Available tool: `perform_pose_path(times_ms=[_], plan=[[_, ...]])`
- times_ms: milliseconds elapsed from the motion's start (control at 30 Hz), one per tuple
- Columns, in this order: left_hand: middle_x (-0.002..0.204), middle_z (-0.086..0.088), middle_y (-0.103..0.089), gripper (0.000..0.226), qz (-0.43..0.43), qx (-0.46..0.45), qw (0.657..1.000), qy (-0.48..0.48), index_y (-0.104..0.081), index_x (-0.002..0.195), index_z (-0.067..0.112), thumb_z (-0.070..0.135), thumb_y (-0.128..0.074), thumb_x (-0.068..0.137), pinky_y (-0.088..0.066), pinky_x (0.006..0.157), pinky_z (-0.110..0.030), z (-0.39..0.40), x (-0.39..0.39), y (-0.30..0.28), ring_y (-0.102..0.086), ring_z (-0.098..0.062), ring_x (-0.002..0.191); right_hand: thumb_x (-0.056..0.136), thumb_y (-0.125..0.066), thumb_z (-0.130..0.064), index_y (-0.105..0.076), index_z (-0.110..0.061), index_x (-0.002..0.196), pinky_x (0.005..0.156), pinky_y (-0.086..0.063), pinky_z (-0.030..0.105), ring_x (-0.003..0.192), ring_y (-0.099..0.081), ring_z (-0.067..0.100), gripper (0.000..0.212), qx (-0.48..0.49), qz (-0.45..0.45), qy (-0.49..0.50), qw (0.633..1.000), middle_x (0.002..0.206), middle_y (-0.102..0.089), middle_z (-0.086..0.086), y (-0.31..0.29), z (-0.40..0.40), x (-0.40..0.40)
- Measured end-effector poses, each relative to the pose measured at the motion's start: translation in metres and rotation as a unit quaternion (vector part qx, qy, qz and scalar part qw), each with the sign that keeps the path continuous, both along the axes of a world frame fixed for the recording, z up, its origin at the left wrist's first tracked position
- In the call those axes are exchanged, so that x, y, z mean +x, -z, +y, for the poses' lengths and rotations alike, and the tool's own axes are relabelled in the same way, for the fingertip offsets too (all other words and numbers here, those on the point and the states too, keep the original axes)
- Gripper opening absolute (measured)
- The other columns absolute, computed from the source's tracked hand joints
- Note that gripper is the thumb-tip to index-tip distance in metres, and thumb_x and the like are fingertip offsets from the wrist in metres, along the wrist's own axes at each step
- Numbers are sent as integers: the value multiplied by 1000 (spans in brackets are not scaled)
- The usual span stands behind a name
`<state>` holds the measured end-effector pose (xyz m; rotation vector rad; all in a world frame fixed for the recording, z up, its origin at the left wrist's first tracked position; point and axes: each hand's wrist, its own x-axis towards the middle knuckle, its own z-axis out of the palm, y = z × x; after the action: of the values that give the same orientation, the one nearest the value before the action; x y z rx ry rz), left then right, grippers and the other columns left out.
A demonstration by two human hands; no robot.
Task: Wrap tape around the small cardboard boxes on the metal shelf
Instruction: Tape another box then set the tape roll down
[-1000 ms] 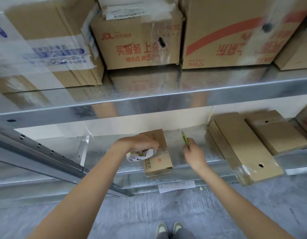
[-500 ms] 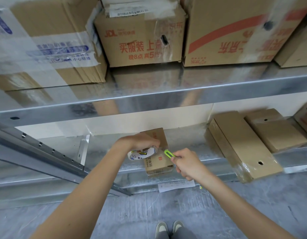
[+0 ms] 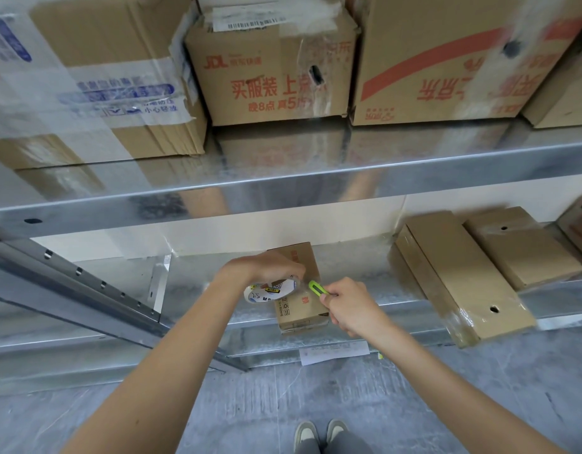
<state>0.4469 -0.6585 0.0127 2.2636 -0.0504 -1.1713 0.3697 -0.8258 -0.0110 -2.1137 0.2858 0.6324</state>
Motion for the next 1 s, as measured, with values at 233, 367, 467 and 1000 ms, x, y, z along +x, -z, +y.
perform_pose_path(times_ms=[233, 367, 467, 1000], plan=[[97, -1, -58, 18, -8, -34, 999, -32, -61, 82, 18, 30, -51, 91, -46, 87, -36, 13, -1, -1, -54, -21, 90, 98, -48, -14, -66, -1, 102, 35, -23, 13, 30, -29, 10, 23, 27, 58, -20, 998, 57, -45, 8, -3, -8, -9], [93, -1, -57, 19, -11, -36, 999, -26, -60, 81, 17, 29, -50, 91, -44, 81, -34, 13, -1, 0, -51, -19, 84, 100, -47, -16, -64, -21, 122, 41, -34, 22, 42, -45, 13, 29, -21, -85, 50, 995, 57, -52, 5, 12, -41, 1], [89, -1, -57, 18, -9, -35, 999, -26, -61, 84, 16, 29, -50, 91, -41, 76, -32, 9, 0, -2, -49, -19, 81, 97, -37, -2, -50, -2, 131, 62, -37, 35, 82, -60, 35, 36, -189, -144, 46, 970, 88, -60, 19, 49, -63, 13], [84, 7, -62, 22, -15, -55, 998, -41, -66, 72, 25, 30, -53, 89, -45, 77, -30, 11, -1, 1, -55, -16, 82, 103, -35, -39, -33, -5, 148, 113, -32, 34, 138, -39, 24, 57, -172, -285, -46, 942, 153, -37, 11, 85, -13, 1]])
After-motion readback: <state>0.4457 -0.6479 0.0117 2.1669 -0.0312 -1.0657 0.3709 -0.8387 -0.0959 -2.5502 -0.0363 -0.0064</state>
